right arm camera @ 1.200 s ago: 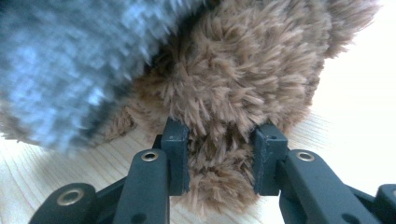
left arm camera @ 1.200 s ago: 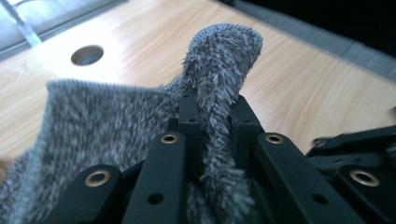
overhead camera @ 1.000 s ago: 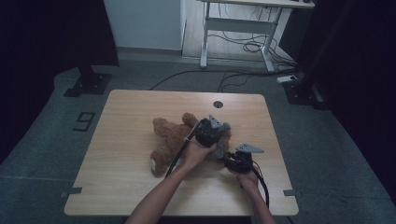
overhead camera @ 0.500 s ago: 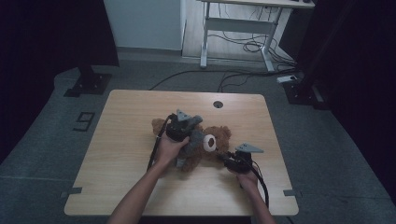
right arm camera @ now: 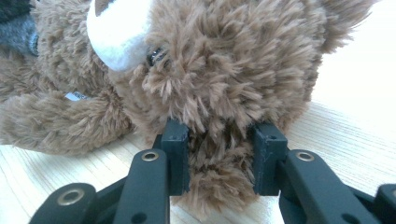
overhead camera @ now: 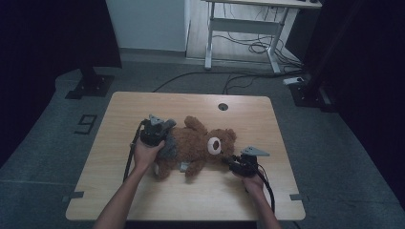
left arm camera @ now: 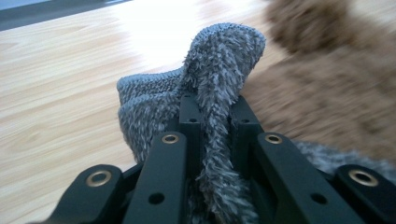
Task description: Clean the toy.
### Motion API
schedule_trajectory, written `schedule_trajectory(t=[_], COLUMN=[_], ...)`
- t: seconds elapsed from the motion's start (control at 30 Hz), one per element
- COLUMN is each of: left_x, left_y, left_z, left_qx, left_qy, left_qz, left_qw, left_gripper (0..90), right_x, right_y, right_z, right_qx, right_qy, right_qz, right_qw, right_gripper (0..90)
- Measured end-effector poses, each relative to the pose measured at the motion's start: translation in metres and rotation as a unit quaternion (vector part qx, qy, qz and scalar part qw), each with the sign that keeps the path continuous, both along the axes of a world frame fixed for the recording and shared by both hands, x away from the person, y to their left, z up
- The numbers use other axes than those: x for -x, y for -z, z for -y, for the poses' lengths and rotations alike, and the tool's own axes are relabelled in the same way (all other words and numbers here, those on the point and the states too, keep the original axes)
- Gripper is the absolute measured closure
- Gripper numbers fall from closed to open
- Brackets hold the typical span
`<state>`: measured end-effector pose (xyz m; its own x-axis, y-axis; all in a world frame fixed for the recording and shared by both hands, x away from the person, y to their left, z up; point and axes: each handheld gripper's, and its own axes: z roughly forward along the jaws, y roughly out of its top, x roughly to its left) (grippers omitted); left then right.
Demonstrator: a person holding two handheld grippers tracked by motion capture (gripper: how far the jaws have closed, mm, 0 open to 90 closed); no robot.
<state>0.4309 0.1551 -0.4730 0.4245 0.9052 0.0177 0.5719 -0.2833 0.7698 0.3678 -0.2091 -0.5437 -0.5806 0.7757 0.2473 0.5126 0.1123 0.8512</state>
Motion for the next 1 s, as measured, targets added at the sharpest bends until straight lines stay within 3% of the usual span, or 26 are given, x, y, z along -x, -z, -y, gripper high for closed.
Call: schedule_trajectory(t=[0.2, 0.37, 0.57, 0.73, 0.87, 1.0], left_x=[-0.002, 0.000, 0.008, 0.007, -0.001, -0.010], left_y=[0.000, -0.009, -0.042, -0.056, -0.050, -0.028], left_z=[-0.013, -0.013, 0.013, 0.049, 0.070, 0.081], left_qx=[0.003, 0.010, 0.034, 0.008, 0.007, -0.008], left_qy=[-0.016, -0.016, 0.023, 0.052, 0.066, 0.072], left_qz=[-0.013, -0.004, 0.032, 0.052, 0.032, -0.004], left_qw=[0.9998, 0.9998, 0.9986, 0.9973, 0.9973, 0.9974], left_gripper=[78.6, 78.5, 78.4, 78.2, 78.1, 78.1], right_x=[0.000, 0.000, 0.000, 0.000, -0.001, -0.001], right_y=[0.000, 0.000, 0.000, 0.000, 0.000, 0.000], right_z=[0.000, 0.000, 0.000, 0.000, -0.001, -0.001], right_qx=[0.000, 0.002, 0.002, 0.006, 0.010, 0.011], right_qy=[-0.001, -0.001, 0.001, 0.003, 0.008, 0.007], right_qz=[0.000, 0.000, -0.001, 0.002, 0.006, 0.006], right_qw=[1.0000, 1.0000, 1.0000, 1.0000, 0.9999, 0.9999], right_gripper=[64.7, 64.6, 64.6, 64.6, 64.5, 63.7])
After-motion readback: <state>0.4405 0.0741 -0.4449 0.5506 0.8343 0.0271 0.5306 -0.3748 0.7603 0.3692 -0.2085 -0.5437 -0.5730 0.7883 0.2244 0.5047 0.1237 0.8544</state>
